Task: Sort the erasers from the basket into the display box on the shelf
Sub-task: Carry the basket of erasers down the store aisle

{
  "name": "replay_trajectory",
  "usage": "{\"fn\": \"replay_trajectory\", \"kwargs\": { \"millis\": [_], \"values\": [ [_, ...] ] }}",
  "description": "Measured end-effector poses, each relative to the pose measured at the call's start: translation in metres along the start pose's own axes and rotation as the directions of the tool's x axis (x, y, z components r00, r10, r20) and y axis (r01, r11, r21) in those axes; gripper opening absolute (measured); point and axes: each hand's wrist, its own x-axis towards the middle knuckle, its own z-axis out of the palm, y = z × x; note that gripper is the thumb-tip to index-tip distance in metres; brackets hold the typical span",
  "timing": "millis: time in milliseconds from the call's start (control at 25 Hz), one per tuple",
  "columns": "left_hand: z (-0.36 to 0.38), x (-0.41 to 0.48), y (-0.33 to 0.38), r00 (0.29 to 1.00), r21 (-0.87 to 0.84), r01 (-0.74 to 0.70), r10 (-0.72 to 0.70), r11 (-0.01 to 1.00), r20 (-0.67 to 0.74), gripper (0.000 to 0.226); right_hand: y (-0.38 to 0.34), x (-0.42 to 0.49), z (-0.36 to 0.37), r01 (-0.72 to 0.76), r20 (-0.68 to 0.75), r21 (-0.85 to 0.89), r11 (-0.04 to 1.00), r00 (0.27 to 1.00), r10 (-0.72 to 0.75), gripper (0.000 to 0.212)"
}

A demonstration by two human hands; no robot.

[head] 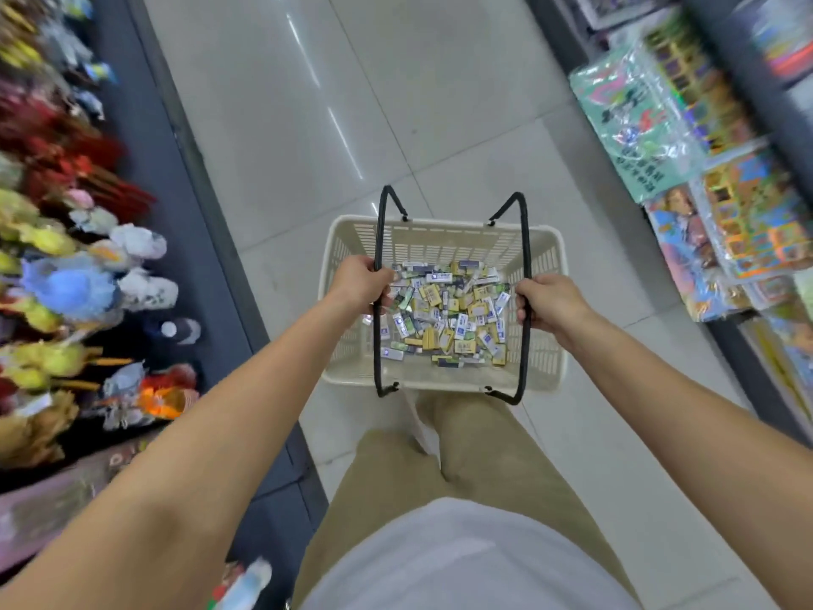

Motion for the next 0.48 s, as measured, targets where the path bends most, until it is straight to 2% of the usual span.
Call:
{"fn": "replay_trajectory", "kwargs": {
  "millis": [200,400,480],
  "values": [
    [-0.031,0.088,0.100,1.000,0.058,-0.016,0.016,0.998,0.010,0.012,-0.116,0.065,0.000,-0.030,0.001,0.033,0.999,1.000,0.030,0.014],
    [-0.065,0.179,0.192,0.998,0.068,-0.048,0.045,0.997,0.040,0.028,-0.225,0.142,0.011,-0.026,-0.038,0.087,0.996,0.999,0.029,0.016],
    [-0.082,0.221,0.228,0.997,0.081,-0.063,0.059,0.995,0.052,0.028,-0.269,0.175,0.019,-0.024,-0.055,0.106,0.994,0.998,0.030,0.015]
  ]
}}
